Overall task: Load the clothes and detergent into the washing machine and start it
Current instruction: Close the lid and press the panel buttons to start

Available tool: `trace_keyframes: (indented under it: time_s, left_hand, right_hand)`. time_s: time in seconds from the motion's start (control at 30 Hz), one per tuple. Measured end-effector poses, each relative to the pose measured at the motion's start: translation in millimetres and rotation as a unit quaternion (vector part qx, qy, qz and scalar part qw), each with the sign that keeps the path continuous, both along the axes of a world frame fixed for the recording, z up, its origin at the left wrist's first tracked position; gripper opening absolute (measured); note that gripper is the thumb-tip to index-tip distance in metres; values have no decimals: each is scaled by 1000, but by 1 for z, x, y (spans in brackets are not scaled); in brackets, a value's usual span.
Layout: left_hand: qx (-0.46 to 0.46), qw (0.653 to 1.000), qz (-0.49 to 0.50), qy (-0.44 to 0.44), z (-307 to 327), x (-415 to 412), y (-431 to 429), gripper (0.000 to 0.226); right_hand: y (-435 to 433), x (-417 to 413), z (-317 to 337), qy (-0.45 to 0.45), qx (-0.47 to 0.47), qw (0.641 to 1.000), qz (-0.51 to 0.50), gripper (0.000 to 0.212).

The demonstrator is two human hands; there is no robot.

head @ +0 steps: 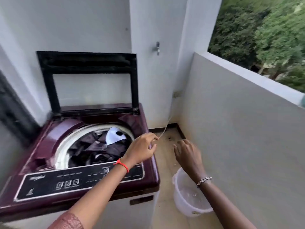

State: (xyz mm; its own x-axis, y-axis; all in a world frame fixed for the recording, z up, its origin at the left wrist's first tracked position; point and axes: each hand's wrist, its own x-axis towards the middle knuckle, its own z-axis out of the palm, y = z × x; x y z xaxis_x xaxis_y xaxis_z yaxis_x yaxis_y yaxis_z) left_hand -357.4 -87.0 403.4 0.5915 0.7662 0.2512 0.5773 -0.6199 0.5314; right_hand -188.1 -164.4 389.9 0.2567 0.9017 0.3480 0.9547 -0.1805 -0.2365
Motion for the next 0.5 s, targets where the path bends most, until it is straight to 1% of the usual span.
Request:
trace_keyframes:
  time_s: [0.13, 0.23, 0.37, 0.5]
  left_hand:
    - [10, 999, 50, 15, -7, -65, -4, 20]
    - [12, 997, 65, 32, -11, -109, -10, 23]
    - [11, 995, 91, 36, -13, -163, -17, 26]
    - [9, 994, 102, 40, -14, -209, -21, 30]
  right_hand:
    - [11, -52, -9, 16, -5, 999, 45, 15]
    - [12, -95, -10, 39, 5, 996, 78, 13]
    - [16, -147, -14, 19, 27, 993, 116, 12]
    - [26, -191, -22, 27, 12, 991, 133, 15]
